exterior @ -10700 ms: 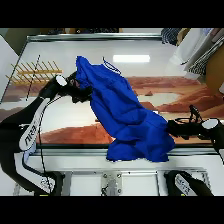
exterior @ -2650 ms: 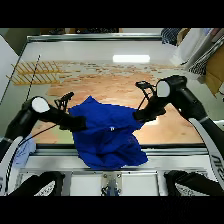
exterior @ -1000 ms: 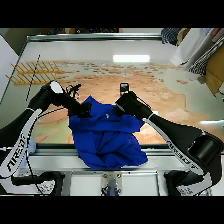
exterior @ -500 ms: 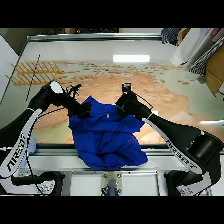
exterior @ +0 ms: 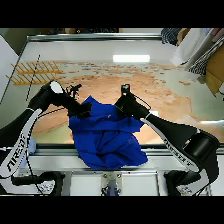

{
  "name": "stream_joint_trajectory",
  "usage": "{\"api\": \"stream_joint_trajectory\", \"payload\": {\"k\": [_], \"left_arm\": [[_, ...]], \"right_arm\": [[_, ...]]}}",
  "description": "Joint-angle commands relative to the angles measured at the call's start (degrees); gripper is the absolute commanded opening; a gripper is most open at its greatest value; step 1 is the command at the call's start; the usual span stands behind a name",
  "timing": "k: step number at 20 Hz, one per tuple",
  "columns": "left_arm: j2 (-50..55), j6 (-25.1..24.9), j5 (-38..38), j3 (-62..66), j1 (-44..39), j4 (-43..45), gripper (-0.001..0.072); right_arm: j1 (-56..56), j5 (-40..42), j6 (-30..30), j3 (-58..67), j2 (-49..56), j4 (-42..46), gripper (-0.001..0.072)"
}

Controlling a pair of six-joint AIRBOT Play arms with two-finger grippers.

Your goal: Fold the clothes and pants, and hang the long-sleeved shirts on hangers.

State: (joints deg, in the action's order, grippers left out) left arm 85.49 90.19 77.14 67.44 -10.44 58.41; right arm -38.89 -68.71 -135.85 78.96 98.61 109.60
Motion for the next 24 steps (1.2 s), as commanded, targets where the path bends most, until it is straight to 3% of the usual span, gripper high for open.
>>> {"api": "stream_joint_trajectory", "payload": {"k": [1,5,8,9,10,11,12,16,20,24], "left_arm": [[-0.31,-1.38,0.94,0.22,0.76,0.07,0.0010],[-3.34,-1.90,1.05,3.74,3.93,0.07,0.0010],[-4.50,-3.52,0.28,5.75,3.15,0.15,0.0011],[-4.48,-3.74,-1.16,5.95,2.05,0.55,0.0164],[-4.48,-4.52,-3.26,5.95,1.25,0.48,0.0580],[-4.50,-4.50,-5.46,5.99,0.79,0.52,0.0720],[-4.85,-4.22,-6.80,5.97,0.81,0.52,0.0680],[-9.64,-2.38,-8.52,4.46,2.67,0.87,0.0683],[-16.37,2.78,-15.65,-4.81,-0.74,12.50,0.0682],[-13.64,6.19,-23.30,-6.93,-9.14,20.20,0.0682]], "right_arm": [[-0.07,0.09,3.34,-0.02,-1.97,-0.33,0.0008],[-1.03,-7.06,10.14,-0.02,-11.87,-3.08,0.0008],[-3.58,-9.53,10.67,-0.04,-18.67,-6.40,0.0008],[-4.55,-9.11,9.77,-0.04,-19.76,-6.34,0.0008],[-5.33,-8.48,9.40,-0.04,-20.26,-6.40,0.0008],[-5.75,-8.26,9.35,-0.04,-20.39,-6.40,0.0008],[-5.88,-8.26,8.94,-0.04,-20.31,-6.34,0.0008],[-5.84,-8.09,7.72,-0.04,-20.15,-6.38,0.0008],[-5.90,-8.07,6.60,-0.04,-20.15,-7.04,0.0008],[-5.92,-8.09,6.62,-0.04,-20.15,-8.57,0.0008]]}}
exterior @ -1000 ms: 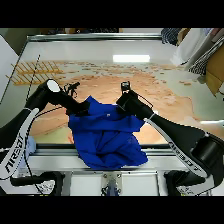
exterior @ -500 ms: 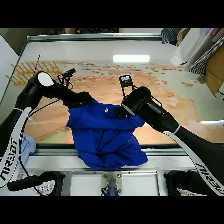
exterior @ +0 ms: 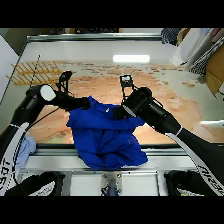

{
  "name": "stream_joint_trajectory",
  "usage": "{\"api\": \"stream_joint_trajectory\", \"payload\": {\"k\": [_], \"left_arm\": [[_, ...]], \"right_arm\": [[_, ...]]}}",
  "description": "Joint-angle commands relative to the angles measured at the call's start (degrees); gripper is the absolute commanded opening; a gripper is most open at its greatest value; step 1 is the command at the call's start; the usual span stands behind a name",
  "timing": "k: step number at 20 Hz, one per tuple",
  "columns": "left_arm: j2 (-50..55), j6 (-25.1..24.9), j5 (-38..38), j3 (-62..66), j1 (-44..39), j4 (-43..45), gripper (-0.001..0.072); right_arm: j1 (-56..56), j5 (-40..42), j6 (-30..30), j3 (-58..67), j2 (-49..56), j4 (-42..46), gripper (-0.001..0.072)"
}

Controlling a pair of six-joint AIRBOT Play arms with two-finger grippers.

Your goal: Fold the clothes and pants, and hang the long-sleeved shirts on hangers.

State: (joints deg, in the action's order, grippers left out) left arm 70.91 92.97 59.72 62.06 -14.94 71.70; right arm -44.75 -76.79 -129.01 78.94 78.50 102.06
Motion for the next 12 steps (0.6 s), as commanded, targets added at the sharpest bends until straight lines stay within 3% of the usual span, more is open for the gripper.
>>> {"api": "stream_joint_trajectory", "payload": {"k": [1,6,12], "left_arm": [[3.26,4.83,-5.81,0.33,-6.45,9.38,0.0682],[13.88,8.57,-1.29,9.77,-11.58,21.29,0.0682],[20.98,8.66,2.08,15.08,-11.65,21.79,0.0681]], "right_arm": [[-0.11,0.02,-0.20,-0.02,-0.04,-1.36,0.0009],[-0.11,-0.02,-0.20,-0.02,-0.04,-2.27,0.0008],[-0.11,-0.02,-0.20,-0.02,-0.04,-2.29,0.0009]]}}
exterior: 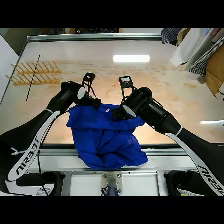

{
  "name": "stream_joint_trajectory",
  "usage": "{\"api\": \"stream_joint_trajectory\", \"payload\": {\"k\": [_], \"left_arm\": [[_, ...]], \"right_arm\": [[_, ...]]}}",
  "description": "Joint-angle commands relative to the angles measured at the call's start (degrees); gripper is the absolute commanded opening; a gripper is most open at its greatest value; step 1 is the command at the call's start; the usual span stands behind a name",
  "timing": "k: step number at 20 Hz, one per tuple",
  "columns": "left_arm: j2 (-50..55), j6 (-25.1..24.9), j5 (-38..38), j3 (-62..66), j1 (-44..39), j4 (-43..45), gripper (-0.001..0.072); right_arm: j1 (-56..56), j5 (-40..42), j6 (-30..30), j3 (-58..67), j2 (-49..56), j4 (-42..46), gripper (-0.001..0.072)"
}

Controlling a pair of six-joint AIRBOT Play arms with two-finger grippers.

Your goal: Fold the clothes and pants, and hang the long-sleeved shirts on hangers.

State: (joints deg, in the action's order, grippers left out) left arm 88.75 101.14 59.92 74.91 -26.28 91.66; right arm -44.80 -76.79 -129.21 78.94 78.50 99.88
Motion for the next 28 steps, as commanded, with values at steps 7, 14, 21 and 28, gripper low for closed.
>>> {"api": "stream_joint_trajectory", "payload": {"k": [7,14,21,28], "left_arm": [[3.54,0.31,2.60,3.30,0.11,1.79,0.0010],[-14.21,-3.06,14.67,12.37,-1.77,1.25,0.0010],[-31.15,0.87,25.77,0.13,-15.61,1.22,0.0010],[-36.33,4.00,19.93,-11.47,-12.66,1.40,0.0010]], "right_arm": [[0.15,-0.04,2.47,0.13,-0.15,0.17,0.0009],[9.38,-13.75,14.64,17.16,-1.20,0.35,0.0009],[6.29,-24.65,14.32,17.00,-5.07,-3.98,0.0008],[0.44,-19.17,8.57,10.27,-6.36,-1.03,0.0009]]}}
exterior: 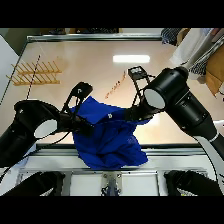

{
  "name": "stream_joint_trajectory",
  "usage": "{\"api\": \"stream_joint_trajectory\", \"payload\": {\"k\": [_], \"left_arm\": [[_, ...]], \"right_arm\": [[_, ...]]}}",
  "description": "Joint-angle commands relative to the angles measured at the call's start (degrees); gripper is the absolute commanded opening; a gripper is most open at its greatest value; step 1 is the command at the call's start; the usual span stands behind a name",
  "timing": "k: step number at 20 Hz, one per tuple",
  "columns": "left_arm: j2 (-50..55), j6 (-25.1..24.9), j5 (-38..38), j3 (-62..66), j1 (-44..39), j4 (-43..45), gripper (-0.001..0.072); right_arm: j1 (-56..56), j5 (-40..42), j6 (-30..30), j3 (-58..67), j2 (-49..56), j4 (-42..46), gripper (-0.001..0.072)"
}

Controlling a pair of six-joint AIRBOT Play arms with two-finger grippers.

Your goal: Fold the clothes and pants, and hang the long-sleeved shirts on hangers.

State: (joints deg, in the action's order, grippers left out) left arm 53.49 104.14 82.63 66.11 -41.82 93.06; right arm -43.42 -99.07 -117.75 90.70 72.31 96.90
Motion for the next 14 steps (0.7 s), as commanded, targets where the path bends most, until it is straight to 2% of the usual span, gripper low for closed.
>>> {"api": "stream_joint_trajectory", "payload": {"k": [1,4,6,13,14], "left_arm": [[-0.31,1.01,-4.48,-2.69,5.51,-0.98,0.0010],[3.72,0.31,-9.03,-2.69,13.20,-11.02,0.0010],[6.32,-2.08,-9.88,-2.69,16.20,-16.55,0.0010],[8.41,-5.25,-9.77,-2.73,17.75,-18.05,0.0026],[8.41,-5.81,-9.75,-2.73,17.75,-18.05,0.0211]], "right_arm": [[-0.52,5.31,-3.85,-1.49,-0.09,2.80,0.0009],[0.96,10.01,-6.64,-1.49,0.42,3.15,0.0008],[1.16,10.29,-6.82,-1.49,1.20,3.08,0.0008],[1.11,10.29,-6.80,-1.49,2.10,2.03,0.0009],[1.11,10.29,-6.80,-1.49,2.10,1.99,0.0008]]}}
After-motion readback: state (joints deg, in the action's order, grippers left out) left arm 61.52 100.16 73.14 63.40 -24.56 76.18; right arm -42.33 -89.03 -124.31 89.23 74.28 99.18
